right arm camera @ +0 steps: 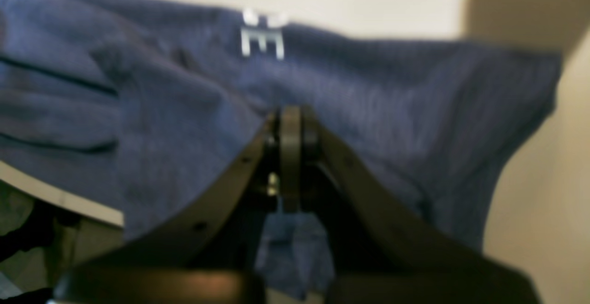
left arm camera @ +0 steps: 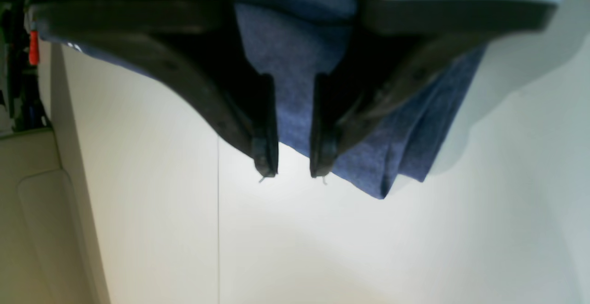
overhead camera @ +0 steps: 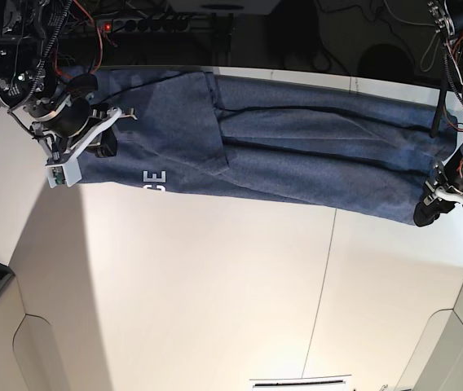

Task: Layout the t-shirt on the table in an organized manner, then fold the t-shirt properly
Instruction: 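Release the left gripper and regrasp the folded shirt end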

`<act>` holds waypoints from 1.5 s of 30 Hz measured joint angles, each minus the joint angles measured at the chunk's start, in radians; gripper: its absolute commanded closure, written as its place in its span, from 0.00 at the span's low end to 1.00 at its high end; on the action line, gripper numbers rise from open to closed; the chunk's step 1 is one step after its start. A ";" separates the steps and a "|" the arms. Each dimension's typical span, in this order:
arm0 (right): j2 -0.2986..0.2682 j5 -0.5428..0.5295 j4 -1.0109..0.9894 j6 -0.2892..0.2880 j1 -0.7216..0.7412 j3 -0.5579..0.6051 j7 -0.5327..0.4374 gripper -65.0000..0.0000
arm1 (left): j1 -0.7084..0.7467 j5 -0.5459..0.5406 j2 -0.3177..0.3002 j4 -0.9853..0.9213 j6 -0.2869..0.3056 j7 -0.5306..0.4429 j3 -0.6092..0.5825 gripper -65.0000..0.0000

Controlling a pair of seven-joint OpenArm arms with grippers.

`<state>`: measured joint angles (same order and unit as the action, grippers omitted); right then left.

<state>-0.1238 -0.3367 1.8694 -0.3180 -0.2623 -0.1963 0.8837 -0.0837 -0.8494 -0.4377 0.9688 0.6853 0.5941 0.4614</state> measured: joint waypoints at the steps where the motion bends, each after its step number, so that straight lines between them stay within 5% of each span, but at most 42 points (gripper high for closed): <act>1: 0.000 0.004 -0.016 0.000 -0.004 -0.005 -0.002 1.00 | 0.000 0.000 0.000 0.000 0.000 0.000 0.000 0.75; 8: -0.002 0.066 -0.178 -0.002 0.016 -0.018 -0.067 1.00 | 0.000 -0.001 0.000 0.000 0.000 0.000 0.000 0.75; 16: -0.001 0.067 -0.142 -0.002 0.043 -0.018 -0.057 1.00 | 0.000 0.000 0.000 0.000 0.000 -0.027 0.017 0.75; 22: -0.001 0.077 -0.075 -0.002 0.043 -0.018 -0.037 1.00 | 0.000 -0.007 0.000 0.000 0.000 -0.032 0.151 0.61; 26: -0.001 0.075 -0.049 -0.002 0.043 -0.018 -0.038 1.00 | 0.001 -0.008 0.000 0.000 0.000 0.019 0.219 0.60; 37: -0.001 0.066 -0.006 -0.034 0.043 -0.018 -0.030 1.00 | 0.146 -0.008 -0.032 0.000 0.000 0.029 0.229 0.44; 42: -0.001 -0.002 -0.005 -0.093 0.043 -0.018 -0.021 0.67 | 0.184 0.014 -0.041 0.000 0.000 0.027 0.229 0.44; 45: -0.001 -0.020 -0.005 -0.129 0.043 -0.018 -0.010 0.61 | 0.194 0.043 -0.041 0.000 0.000 0.027 0.229 0.44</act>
<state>-0.1249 -0.3565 1.8645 -0.4465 -0.2188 -0.2138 0.8734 0.1101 -0.8059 -0.4786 0.9688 0.6857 0.6216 0.6903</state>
